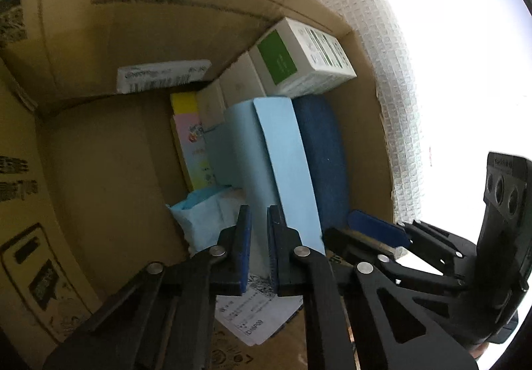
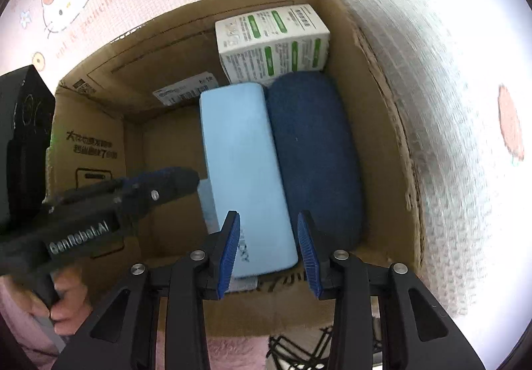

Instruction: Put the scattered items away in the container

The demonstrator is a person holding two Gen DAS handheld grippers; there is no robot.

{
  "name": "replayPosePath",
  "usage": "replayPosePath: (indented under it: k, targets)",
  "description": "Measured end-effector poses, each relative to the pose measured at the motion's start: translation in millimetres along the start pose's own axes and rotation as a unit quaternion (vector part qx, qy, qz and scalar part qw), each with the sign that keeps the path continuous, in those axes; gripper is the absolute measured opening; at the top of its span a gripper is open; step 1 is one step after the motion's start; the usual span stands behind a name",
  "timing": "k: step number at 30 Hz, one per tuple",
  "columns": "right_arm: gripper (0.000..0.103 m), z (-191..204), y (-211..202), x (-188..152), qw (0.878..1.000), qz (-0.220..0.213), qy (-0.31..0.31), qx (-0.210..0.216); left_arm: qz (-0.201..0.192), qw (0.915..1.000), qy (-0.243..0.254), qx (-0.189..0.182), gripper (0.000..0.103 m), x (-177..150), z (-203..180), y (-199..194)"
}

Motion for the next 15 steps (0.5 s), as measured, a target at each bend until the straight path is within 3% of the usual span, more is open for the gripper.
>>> replayPosePath:
  k: [6, 9, 14, 15]
  targets:
    - [0.033, 0, 18, 1, 1.0, 0.016, -0.007, -0.002, 0.014, 0.9999, -0.003, -0.009, 0.007, -7, -1, 12]
    - [0.033, -4, 20, -1, 1.0, 0.009, 0.003, 0.019, 0.018, 0.9997, 0.0, -0.015, 0.007, -9, 3, 8]
    - [0.033, 2, 21, -1, 1.0, 0.003, -0.008, 0.006, 0.017, 0.9998, 0.005, 0.008, 0.007, -10, 10, 22]
    - [0.033, 3, 21, -1, 1.0, 0.001, -0.009, 0.006, 0.015, 0.9997, 0.008, 0.016, 0.011, -11, 10, 21]
Point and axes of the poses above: each gripper's, at about its wrist camera, not at the fingertips, and y roughly the way its jaws point, z to its left, x to its top, the point moved 6 cm from there along y, roughly the way its jaws point, and after that the axes turned 5 degrees about -y, right-handed, at the moved point
